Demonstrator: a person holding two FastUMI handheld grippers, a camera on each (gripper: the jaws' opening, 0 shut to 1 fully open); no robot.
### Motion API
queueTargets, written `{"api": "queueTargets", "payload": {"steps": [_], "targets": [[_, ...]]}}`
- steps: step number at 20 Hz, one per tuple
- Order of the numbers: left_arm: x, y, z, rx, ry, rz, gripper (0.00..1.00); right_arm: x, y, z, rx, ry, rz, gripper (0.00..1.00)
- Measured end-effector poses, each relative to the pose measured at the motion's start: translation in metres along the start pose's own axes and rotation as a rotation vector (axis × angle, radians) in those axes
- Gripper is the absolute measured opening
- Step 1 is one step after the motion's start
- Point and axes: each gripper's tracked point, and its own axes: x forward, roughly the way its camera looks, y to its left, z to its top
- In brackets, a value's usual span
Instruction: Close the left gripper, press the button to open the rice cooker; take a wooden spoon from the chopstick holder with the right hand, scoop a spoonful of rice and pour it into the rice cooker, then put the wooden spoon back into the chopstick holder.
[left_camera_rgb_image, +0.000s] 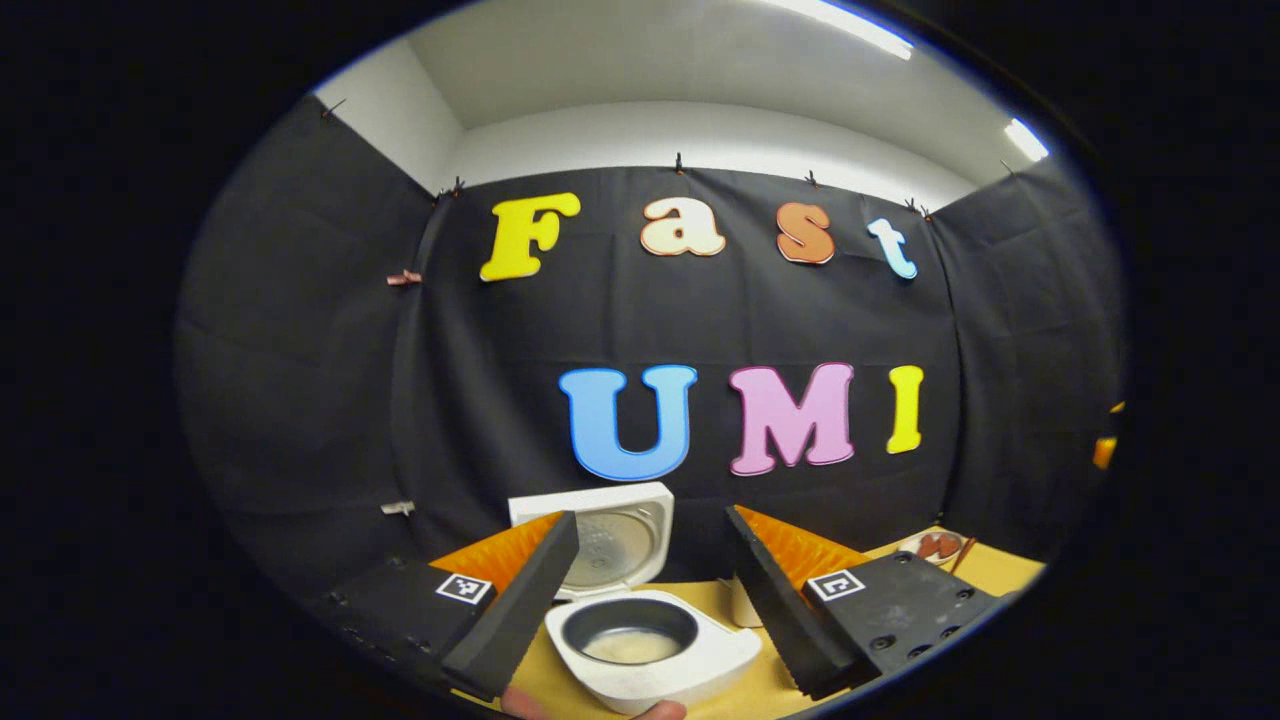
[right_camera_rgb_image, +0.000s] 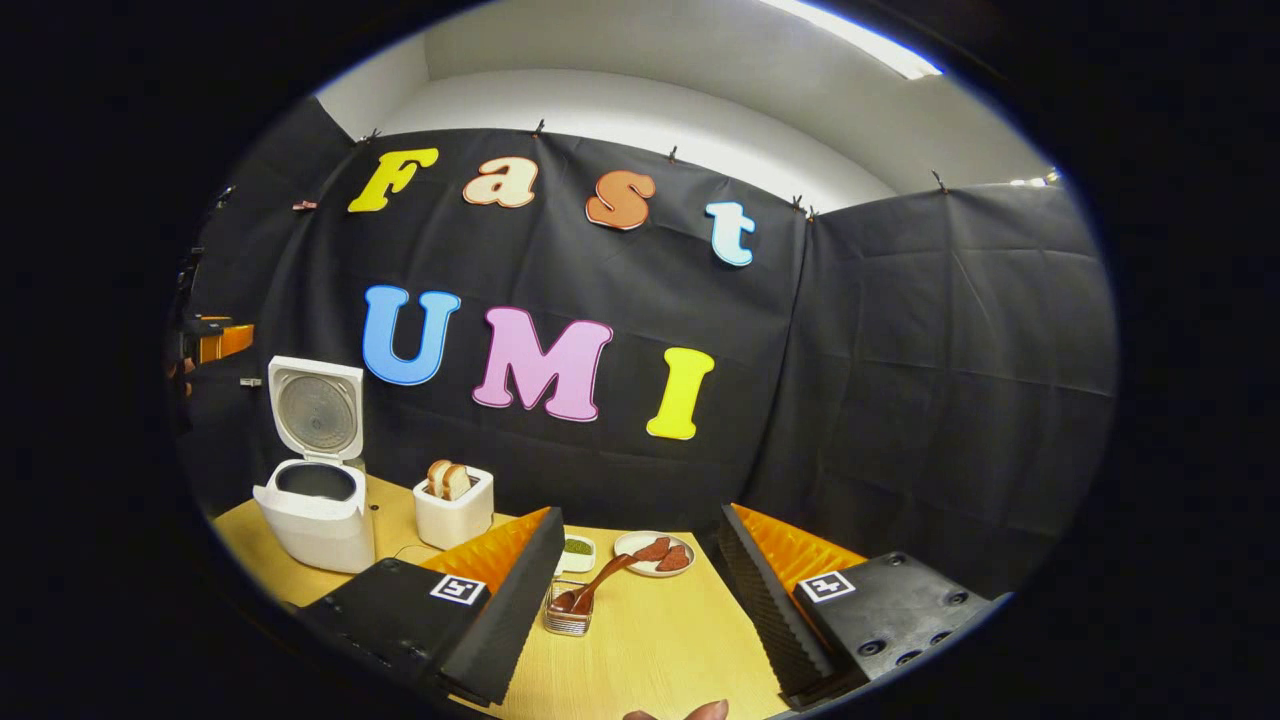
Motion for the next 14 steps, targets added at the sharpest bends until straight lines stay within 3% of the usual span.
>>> {"api": "queueTargets", "payload": {"steps": [3, 8, 14], "targets": [[-0.006, -0.005, 0.0, -0.033, -0.014, 0.006, 0.97, 0.008, -0.003, -0.011, 0.014, 0.006, 0.012, 0.97], [-0.023, -0.012, -0.019, -0.003, 0.031, 0.066, 0.98, 0.038, 0.002, -0.043, 0.041, 0.046, 0.08, 0.97], [-0.033, -0.034, -0.031, 0.008, 0.074, 0.095, 0.98, 0.091, 0.017, -0.112, 0.074, 0.171, 0.176, 0.98]]}}
